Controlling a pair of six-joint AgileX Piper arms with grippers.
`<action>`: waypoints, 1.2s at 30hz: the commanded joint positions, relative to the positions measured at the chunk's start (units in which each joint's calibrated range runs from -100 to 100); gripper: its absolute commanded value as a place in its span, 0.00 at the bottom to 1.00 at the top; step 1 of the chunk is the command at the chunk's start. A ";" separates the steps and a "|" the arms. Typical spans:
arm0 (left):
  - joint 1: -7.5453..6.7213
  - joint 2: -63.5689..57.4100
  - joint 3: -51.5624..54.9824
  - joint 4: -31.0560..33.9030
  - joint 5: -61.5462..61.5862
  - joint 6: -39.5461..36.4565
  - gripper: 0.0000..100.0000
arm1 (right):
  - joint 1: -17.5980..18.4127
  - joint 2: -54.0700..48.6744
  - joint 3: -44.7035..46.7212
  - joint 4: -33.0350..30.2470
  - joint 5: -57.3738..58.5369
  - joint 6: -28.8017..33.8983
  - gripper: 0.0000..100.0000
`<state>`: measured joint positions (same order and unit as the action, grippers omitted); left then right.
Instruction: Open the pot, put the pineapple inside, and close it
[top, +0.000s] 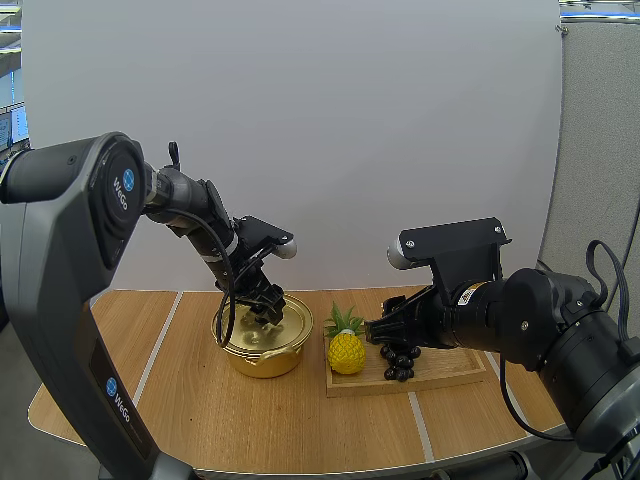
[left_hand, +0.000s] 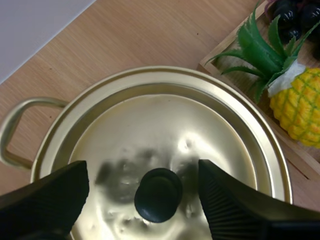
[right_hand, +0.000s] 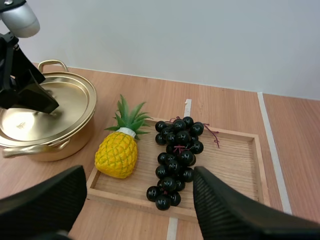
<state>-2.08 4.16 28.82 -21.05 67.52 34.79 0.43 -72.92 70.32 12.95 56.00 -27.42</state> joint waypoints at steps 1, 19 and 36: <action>-0.13 0.23 -0.60 0.62 1.23 -1.25 1.00 | 0.04 -0.05 -0.45 0.44 -1.28 -0.48 1.00; -0.13 -5.85 -0.60 -0.14 5.61 -3.75 0.00 | 0.04 -0.05 -0.45 0.44 -4.51 -0.48 1.00; -0.13 -31.80 -16.39 0.11 5.34 -12.01 0.00 | 0.04 -0.05 -0.45 0.44 -5.21 -0.48 1.00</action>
<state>-2.08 -21.53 20.58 -20.66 73.65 26.18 0.43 -72.92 70.32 12.95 51.87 -27.42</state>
